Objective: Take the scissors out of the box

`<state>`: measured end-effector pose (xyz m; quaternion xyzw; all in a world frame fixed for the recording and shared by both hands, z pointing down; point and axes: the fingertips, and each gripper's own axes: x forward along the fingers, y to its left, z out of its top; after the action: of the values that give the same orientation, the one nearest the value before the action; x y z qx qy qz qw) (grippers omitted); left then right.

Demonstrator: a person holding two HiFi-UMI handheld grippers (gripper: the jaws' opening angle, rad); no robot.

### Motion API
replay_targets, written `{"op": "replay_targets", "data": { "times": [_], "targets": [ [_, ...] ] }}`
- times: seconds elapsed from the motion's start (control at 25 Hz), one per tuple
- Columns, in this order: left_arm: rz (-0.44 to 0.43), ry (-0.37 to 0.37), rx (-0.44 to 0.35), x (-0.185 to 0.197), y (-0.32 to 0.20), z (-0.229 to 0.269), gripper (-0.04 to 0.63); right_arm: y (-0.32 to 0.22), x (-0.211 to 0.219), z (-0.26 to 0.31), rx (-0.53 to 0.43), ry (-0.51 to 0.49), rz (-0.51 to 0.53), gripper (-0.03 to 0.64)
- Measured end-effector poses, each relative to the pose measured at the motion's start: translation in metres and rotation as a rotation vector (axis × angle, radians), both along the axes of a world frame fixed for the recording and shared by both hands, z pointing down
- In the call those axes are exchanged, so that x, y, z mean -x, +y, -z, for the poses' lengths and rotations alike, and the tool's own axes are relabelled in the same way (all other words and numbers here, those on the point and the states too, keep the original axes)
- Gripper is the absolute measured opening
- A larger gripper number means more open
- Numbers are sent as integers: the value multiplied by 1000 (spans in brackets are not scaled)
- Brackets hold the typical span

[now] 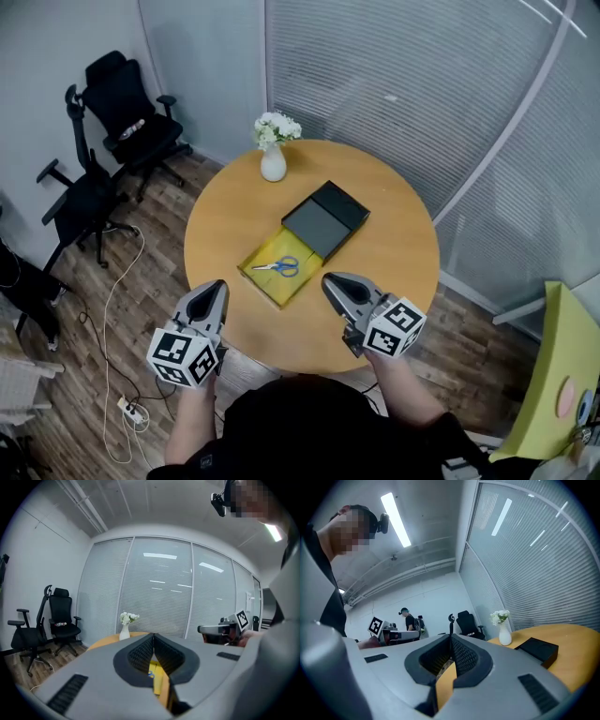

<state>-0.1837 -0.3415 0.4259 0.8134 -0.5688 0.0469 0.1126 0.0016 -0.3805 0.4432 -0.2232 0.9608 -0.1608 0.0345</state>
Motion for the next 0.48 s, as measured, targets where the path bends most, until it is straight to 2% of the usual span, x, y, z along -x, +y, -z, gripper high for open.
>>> {"op": "replay_targets", "data": {
  "times": [0.2, 0.48],
  "targets": [
    [4, -12, 7, -24, -26, 0, 15, -33, -17, -4, 4, 4, 23, 38],
    [-4, -10, 49, -21, -44, -17, 15, -49, -15, -27, 46, 35, 6, 38]
  ]
}}
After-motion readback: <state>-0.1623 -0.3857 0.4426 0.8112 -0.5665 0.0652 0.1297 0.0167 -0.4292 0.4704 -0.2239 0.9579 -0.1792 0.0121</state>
